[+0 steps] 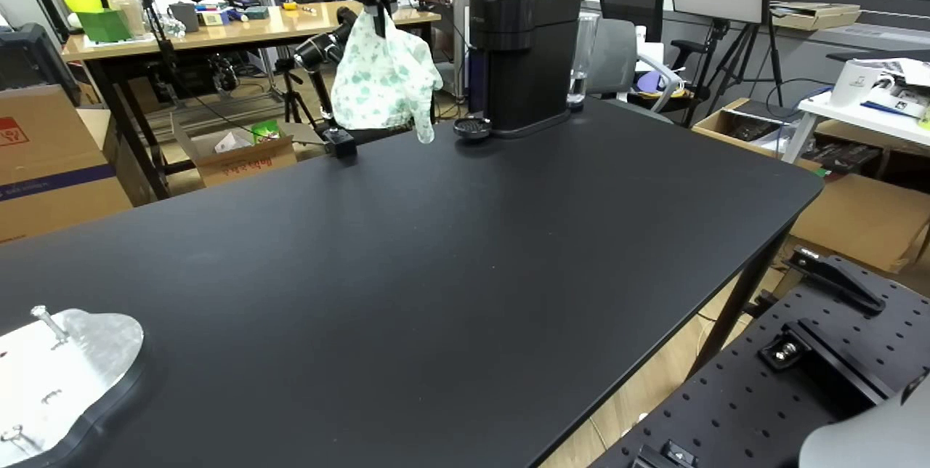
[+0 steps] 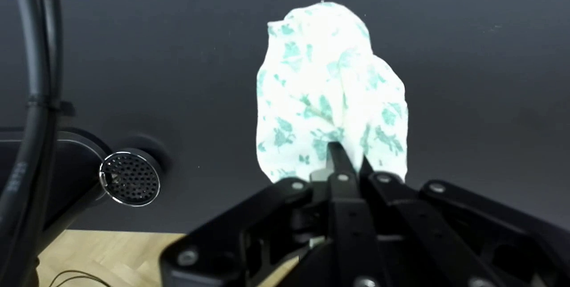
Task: Hang the cloth on the black rod
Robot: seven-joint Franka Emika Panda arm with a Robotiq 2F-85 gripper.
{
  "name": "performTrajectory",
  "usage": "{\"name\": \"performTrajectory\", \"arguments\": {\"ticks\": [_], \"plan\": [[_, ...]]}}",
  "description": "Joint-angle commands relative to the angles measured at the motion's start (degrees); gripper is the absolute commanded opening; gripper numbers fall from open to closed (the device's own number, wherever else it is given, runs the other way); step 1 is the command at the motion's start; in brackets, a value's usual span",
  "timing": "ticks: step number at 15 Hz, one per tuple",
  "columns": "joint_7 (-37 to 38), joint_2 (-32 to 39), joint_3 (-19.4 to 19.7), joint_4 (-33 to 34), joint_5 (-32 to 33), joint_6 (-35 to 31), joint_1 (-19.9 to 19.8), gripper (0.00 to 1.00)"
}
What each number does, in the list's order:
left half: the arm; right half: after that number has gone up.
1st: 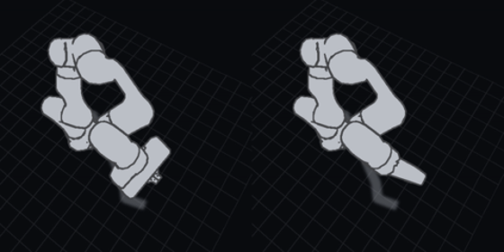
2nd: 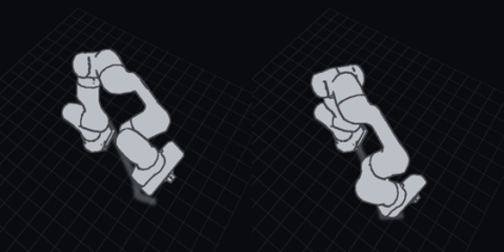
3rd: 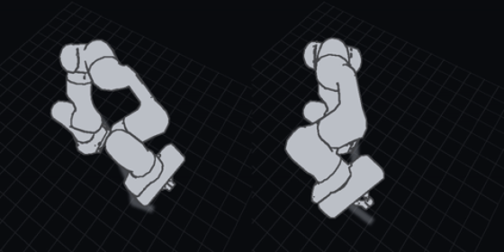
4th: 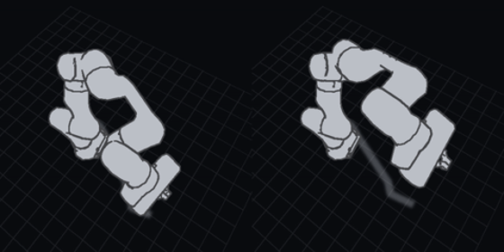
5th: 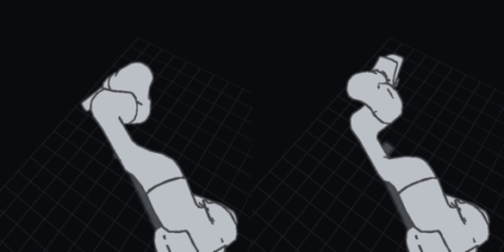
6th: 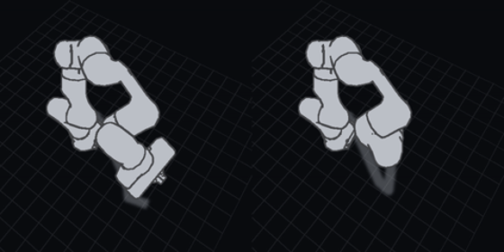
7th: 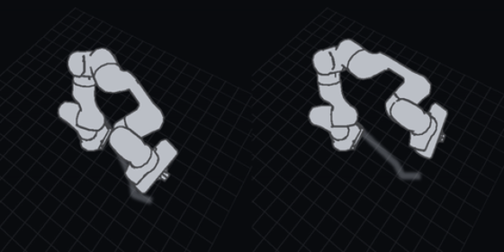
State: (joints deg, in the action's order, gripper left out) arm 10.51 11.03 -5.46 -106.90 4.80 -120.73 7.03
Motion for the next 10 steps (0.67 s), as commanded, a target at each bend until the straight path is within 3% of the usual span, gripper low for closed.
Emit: {"name": "performTrajectory", "arguments": {"ticks": [1, 10], "plan": [[-1.94, 2.07, 0.61, 2.51, -1.49, 0.61, -0.71, 0.01], [-6.47, 6.60, 1.09, 6.70, 0.02, -1.86, -0.64, 0.01]]}}
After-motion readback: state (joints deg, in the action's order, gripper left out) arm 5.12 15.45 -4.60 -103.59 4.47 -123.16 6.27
